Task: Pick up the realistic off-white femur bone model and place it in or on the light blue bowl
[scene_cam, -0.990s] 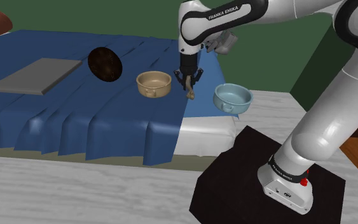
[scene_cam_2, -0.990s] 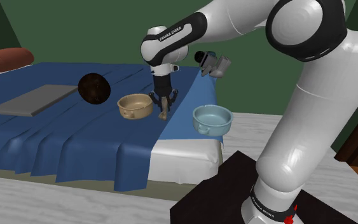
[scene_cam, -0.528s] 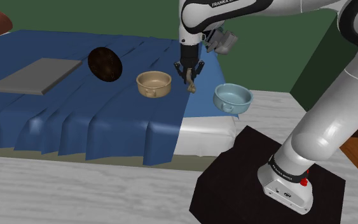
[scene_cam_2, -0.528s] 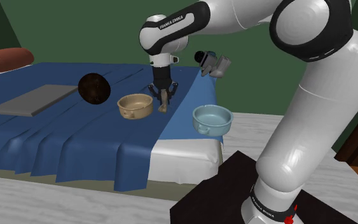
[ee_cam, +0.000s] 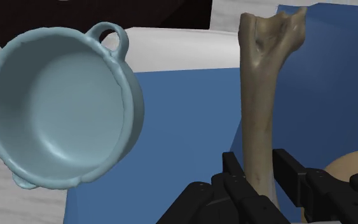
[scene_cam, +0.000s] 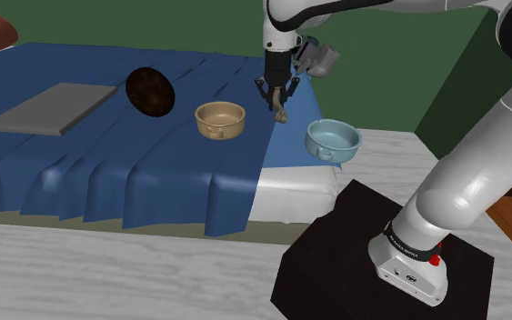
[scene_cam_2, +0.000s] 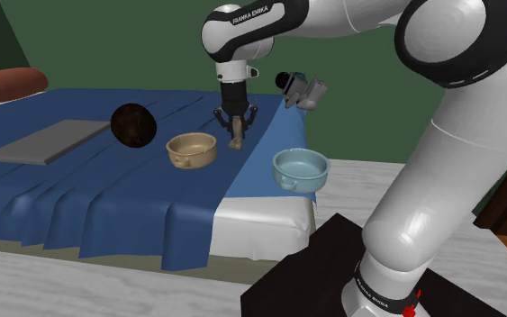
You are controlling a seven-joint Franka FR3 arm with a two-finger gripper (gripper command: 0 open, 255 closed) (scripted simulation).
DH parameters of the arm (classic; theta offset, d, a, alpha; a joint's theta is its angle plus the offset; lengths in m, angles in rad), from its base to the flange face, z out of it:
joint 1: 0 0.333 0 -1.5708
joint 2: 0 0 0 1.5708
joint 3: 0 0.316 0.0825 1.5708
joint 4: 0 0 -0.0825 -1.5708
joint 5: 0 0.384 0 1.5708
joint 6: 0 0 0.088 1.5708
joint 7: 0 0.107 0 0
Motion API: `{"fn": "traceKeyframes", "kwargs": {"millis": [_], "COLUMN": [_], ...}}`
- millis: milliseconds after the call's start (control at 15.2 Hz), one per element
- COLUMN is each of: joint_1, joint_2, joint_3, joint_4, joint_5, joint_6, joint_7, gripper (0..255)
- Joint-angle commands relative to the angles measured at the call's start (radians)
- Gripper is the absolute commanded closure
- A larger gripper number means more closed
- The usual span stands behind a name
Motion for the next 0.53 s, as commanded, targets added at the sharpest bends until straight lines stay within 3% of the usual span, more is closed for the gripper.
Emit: {"fn": "traceKeyframes", "kwargs": {"millis": [0, 462], "joint_1": [-0.013, -0.061], "joint_2": [-0.058, -0.270], "joint_3": [-0.016, -0.094], "joint_4": [-0.066, -0.288], "joint_5": [0.002, -0.016], "joint_6": [0.006, 0.012], "joint_7": [-0.031, -0.155], "gripper": [255, 255]}}
